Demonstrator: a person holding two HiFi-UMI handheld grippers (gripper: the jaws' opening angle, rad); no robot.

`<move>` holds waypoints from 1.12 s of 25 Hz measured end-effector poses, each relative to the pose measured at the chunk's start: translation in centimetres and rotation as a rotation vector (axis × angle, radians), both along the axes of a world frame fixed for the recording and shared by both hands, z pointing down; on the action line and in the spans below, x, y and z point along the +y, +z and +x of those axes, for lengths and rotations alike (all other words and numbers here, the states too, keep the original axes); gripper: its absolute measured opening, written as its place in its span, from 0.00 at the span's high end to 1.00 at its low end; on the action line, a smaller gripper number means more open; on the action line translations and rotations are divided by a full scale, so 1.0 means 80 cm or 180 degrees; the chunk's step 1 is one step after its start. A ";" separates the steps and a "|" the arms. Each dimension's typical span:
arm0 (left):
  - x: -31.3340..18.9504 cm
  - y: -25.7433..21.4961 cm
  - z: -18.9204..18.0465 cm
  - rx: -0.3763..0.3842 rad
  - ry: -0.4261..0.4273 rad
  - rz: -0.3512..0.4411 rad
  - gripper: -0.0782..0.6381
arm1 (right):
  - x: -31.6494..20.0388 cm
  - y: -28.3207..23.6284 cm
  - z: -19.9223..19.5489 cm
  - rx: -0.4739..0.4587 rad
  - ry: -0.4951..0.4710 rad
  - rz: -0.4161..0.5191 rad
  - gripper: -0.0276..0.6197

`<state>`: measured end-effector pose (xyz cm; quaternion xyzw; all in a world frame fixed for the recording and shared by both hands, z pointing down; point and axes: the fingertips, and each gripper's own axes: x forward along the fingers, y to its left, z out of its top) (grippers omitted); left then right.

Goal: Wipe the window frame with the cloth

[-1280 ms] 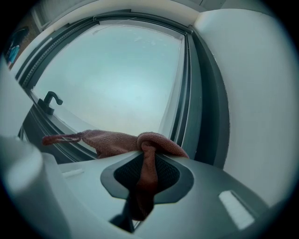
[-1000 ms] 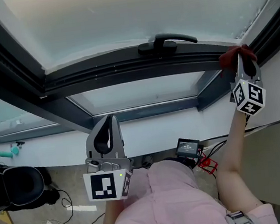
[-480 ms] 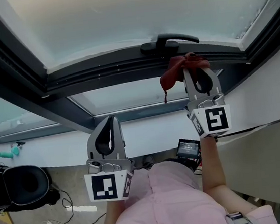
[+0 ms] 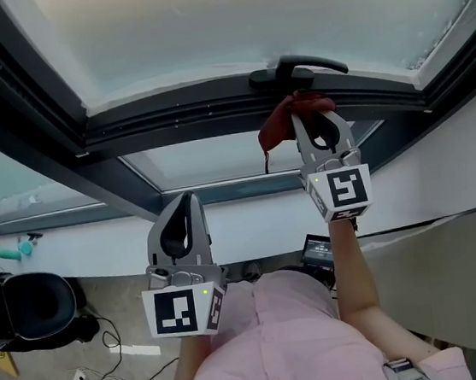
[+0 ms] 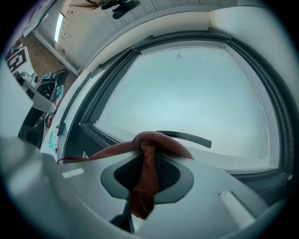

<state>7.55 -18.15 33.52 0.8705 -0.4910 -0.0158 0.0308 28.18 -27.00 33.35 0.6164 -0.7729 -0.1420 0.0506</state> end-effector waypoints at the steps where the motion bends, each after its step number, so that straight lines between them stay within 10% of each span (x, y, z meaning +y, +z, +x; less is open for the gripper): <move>1: -0.002 0.001 -0.002 0.0017 -0.0033 -0.0031 0.90 | 0.000 0.000 0.000 0.0012 0.0003 -0.0003 0.85; 28: -0.001 0.007 -0.013 0.0077 -0.0240 -0.0078 0.90 | 0.016 0.001 0.103 0.0026 0.0574 0.0006 0.85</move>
